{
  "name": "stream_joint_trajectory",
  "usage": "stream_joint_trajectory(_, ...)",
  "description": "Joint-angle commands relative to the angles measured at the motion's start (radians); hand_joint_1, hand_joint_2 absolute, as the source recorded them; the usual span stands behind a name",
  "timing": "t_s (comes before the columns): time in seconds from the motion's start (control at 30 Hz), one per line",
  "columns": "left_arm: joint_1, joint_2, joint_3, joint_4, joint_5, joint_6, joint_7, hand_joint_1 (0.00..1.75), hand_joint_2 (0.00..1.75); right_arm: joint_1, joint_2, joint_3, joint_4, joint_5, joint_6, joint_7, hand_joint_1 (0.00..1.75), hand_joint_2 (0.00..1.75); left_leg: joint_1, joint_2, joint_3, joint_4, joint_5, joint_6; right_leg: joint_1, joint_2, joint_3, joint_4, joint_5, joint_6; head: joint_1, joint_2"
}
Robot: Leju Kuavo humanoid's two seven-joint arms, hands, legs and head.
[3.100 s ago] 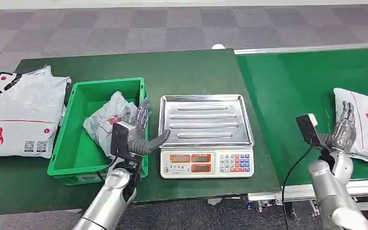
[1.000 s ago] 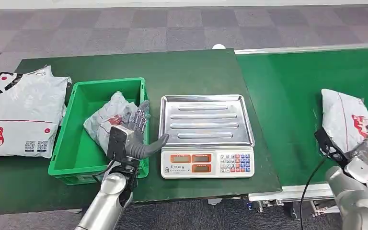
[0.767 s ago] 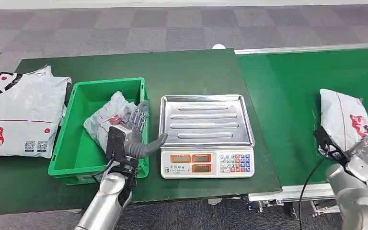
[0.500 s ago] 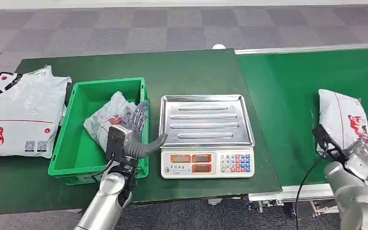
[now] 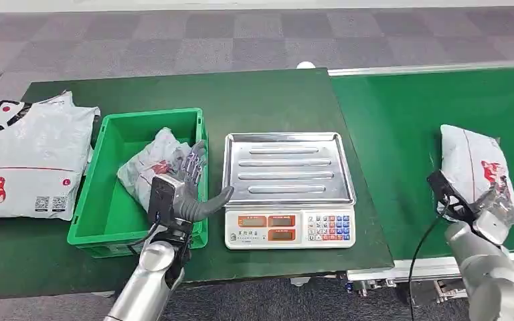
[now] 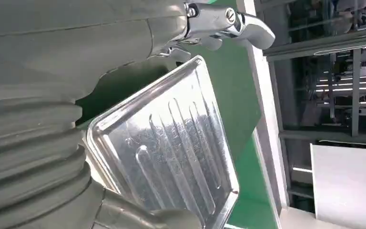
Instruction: Moved the parcel from conveyor to table for the left to box.
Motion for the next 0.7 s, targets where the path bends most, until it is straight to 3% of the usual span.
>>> stream_joint_trajectory(0.03, -0.015, 0.024, 0.031, 0.026, -0.002, -0.003, 0.002, 0.00, 1.75, -0.056, 0.041, 0.005, 0.063, 0.020, 0.040, 0.016, 0.00, 1.75, 0.000, 0.004, 0.004, -0.001, -0.001, -0.001, 0.000, 0.004, 0.003, -0.002, 0.000, -0.001, 0.000, 0.000)
stream_joint_trajectory(0.7, -0.015, 0.024, 0.029, 0.031, -0.001, -0.002, -0.002, 0.00, 1.75, -0.052, 0.046, 0.003, 0.067, 0.026, 0.063, 0.044, 0.00, 1.75, 0.000, 0.005, 0.005, -0.002, -0.001, -0.001, 0.000, 0.005, 0.004, -0.002, 0.000, -0.001, 0.000, 0.000)
